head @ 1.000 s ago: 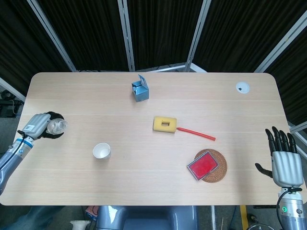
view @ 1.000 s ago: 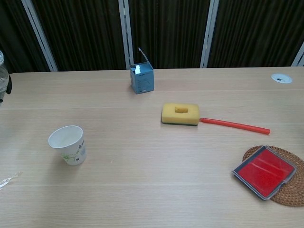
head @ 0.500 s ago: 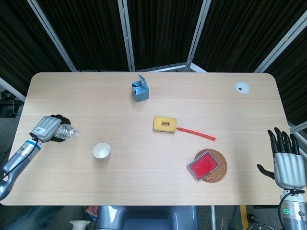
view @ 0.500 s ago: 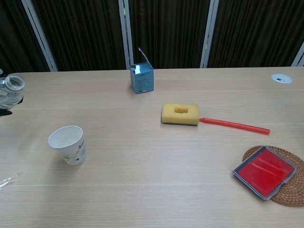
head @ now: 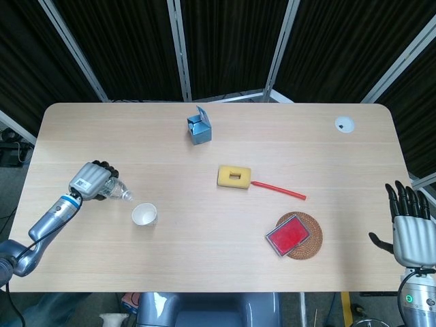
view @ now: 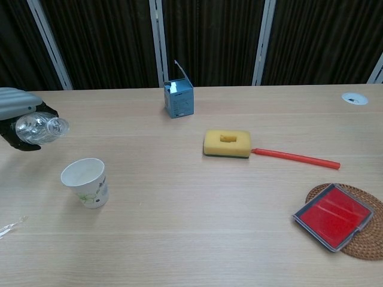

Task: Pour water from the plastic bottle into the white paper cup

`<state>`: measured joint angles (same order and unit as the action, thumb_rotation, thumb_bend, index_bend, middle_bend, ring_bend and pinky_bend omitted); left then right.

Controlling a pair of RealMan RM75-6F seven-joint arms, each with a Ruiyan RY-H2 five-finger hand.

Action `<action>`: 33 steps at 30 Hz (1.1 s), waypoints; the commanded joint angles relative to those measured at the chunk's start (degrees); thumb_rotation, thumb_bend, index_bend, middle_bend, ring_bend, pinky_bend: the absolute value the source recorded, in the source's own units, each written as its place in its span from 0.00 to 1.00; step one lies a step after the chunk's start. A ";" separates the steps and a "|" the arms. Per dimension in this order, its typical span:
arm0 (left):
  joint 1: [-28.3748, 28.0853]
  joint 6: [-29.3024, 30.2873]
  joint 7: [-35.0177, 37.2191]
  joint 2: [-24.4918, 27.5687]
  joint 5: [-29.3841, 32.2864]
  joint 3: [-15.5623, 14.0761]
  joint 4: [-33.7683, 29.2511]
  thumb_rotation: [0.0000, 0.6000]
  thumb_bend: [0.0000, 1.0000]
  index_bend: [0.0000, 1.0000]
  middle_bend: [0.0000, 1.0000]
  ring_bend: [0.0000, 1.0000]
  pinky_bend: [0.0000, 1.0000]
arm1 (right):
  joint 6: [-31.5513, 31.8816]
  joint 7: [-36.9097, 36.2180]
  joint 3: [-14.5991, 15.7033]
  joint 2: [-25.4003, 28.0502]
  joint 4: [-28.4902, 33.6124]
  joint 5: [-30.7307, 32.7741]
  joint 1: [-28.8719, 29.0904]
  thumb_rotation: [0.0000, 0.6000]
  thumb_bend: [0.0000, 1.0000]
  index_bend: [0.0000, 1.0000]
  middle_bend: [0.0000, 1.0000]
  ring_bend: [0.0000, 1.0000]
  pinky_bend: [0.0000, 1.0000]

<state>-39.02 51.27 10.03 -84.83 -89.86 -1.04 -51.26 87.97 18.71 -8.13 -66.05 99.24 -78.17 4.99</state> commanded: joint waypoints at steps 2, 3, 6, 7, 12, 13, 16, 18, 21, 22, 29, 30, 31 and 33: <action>-0.24 -0.67 -2.71 -1.18 0.15 -0.31 1.41 1.00 0.54 0.62 0.43 0.29 0.35 | 0.06 -0.35 -0.11 0.18 -0.02 0.19 -0.10 1.00 0.00 0.00 0.00 0.00 0.00; -0.18 -0.90 -2.86 -1.41 0.38 -0.35 1.64 1.00 0.54 0.62 0.43 0.29 0.35 | 0.00 -0.46 -0.15 0.24 -0.06 0.28 -0.10 1.00 0.00 0.00 0.00 0.00 0.00; -0.24 -1.52 -3.16 -1.88 0.83 -0.43 2.14 1.00 0.54 0.62 0.43 0.29 0.35 | -0.23 -0.60 -0.15 0.31 -0.04 0.40 -0.05 1.00 0.00 0.00 0.00 0.00 0.00; -0.32 -1.67 -3.55 -2.15 0.84 -0.52 2.40 1.00 0.54 0.62 0.43 0.29 0.35 | -0.24 -0.58 -0.13 0.30 0.00 0.31 -0.03 1.00 0.00 0.00 0.00 0.00 0.00; -0.60 -2.03 -5.42 -2.63 0.73 -0.88 2.83 1.00 0.54 0.62 0.43 0.29 0.35 | -0.31 -0.64 -0.11 0.33 0.10 0.28 0.00 1.00 0.00 0.00 0.00 0.00 0.00; -0.66 -2.07 -5.97 -2.73 0.60 -1.02 2.98 1.00 0.54 0.62 0.43 0.29 0.35 | -0.26 -0.64 -0.13 0.34 0.10 0.29 -0.02 1.00 0.00 0.00 0.00 0.00 0.00; -0.78 -2.40 -7.52 -3.02 0.45 -1.35 3.32 1.00 0.54 0.62 0.43 0.29 0.35 | -0.15 -0.71 -0.20 0.39 0.14 0.29 -0.05 1.00 0.00 0.00 0.00 0.00 0.00; -0.82 -2.48 -8.12 -3.16 0.54 -1.35 3.29 1.00 0.54 0.62 0.43 0.29 0.35 | -0.15 -0.73 -0.20 0.42 0.15 0.33 -0.07 1.00 0.00 0.00 0.00 0.00 0.00; -0.94 -2.62 -9.17 -3.31 0.66 -1.36 3.16 1.00 0.54 0.62 0.43 0.29 0.35 | -0.24 -0.81 -0.23 0.45 0.14 0.42 -0.05 1.00 0.00 0.00 0.00 0.00 0.00; -0.97 -2.60 -9.50 -3.36 0.68 -1.36 3.14 1.00 0.54 0.62 0.43 0.29 0.35 | -0.25 -0.82 -0.23 0.45 0.13 0.42 -0.04 1.00 0.00 0.00 0.00 0.00 0.00; -1.00 -2.43 -12.20 -3.81 0.79 -1.45 3.44 1.00 0.54 0.62 0.43 0.29 0.35 | -0.25 -0.86 -0.18 0.48 0.07 0.42 -0.08 1.00 0.00 0.00 0.00 0.00 0.00; -0.95 -2.40 -12.28 -3.88 0.92 -1.41 3.45 1.00 0.54 0.62 0.43 0.29 0.35 | -0.27 -0.90 -0.20 0.48 0.06 0.43 -0.07 1.00 0.00 0.00 0.00 0.00 0.00; -0.91 -2.46 -12.21 -3.91 1.07 -1.38 3.37 1.00 0.54 0.62 0.43 0.29 0.35 | -0.29 -0.92 -0.22 0.48 0.04 0.47 -0.07 1.00 0.00 0.00 0.00 0.00 0.00; -0.89 -2.48 -12.21 -3.89 1.17 -1.41 3.25 1.00 0.54 0.62 0.43 0.29 0.35 | -0.35 -0.99 -0.27 0.50 0.00 0.58 -0.04 1.00 0.00 0.00 0.00 0.00 0.00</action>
<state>-39.93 48.78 -2.13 -88.70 -88.74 -2.44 -47.97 87.62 17.72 -8.41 -65.55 99.23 -77.58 4.95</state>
